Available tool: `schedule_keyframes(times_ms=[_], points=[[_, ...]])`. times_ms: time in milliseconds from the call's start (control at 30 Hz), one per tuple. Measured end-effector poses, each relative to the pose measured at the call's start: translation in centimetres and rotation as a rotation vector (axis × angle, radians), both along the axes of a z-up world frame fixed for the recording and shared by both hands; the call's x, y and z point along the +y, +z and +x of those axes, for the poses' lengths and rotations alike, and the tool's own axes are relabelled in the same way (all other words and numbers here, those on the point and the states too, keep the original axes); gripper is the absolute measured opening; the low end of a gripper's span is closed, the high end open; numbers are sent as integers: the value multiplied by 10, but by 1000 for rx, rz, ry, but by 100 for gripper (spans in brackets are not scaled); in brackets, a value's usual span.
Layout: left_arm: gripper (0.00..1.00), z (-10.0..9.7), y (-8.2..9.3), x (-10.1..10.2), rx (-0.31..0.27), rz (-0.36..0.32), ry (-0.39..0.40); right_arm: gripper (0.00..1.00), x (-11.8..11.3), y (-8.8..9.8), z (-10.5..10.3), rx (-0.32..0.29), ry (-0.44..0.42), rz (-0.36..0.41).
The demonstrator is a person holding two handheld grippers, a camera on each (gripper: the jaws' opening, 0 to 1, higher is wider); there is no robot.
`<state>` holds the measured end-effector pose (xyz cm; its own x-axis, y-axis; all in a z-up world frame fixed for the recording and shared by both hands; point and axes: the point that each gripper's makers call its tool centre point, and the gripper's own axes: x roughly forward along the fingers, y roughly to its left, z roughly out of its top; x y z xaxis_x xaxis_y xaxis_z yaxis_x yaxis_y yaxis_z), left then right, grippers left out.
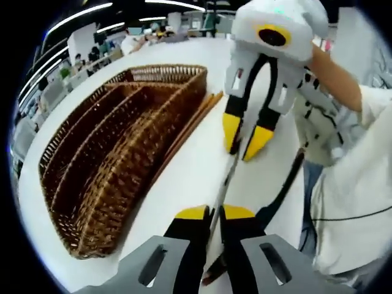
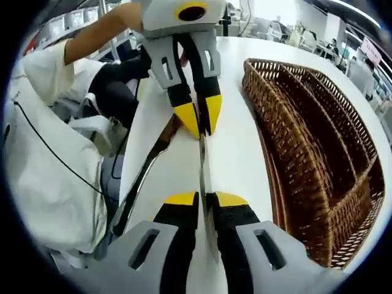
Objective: Arrange the knives, forks, and spoons in their matching storage slots by inserting each utensil handle-first until every utensil is classified and aligned in the correct compartment
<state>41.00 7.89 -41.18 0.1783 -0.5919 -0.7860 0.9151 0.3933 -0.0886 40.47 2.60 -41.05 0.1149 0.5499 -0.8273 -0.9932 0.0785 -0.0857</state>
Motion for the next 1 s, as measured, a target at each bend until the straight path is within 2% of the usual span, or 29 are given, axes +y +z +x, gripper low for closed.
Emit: schedule_keyframes(times_ms=[133,167,233,333,433,500,567,633,700,933,1000], points=[[6,-2,1,0,14,-16,1,4,0,0,7,3,-12,-6],[6,-1,1,-1,1,-18,-7,4,-2,-1,13,-2,-7,-7],[6,-3,2,-1,-8,-14,-20,4,-2,-2,6,27,-23,-3],[6,-4,3,-2,-61,12,-84,4,-2,-4,2,30,-16,-3],[8,-4,4,-4,-69,47,-110,3,-1,-4,2,19,13,-21],[8,-3,4,-5,-55,92,-96,2,0,-4,3,13,18,-42],[5,1,5,-4,-48,114,-60,2,1,-4,5,3,24,-57],[5,-1,5,-5,-38,117,-65,2,1,-4,4,-9,30,-64],[5,-2,5,-4,-64,139,-79,1,0,-4,6,-28,40,-66],[4,-1,5,-2,-63,133,-28,1,-1,-2,2,-49,37,-45],[4,-6,8,-4,-53,134,-22,2,-2,5,1,-52,36,-37]])
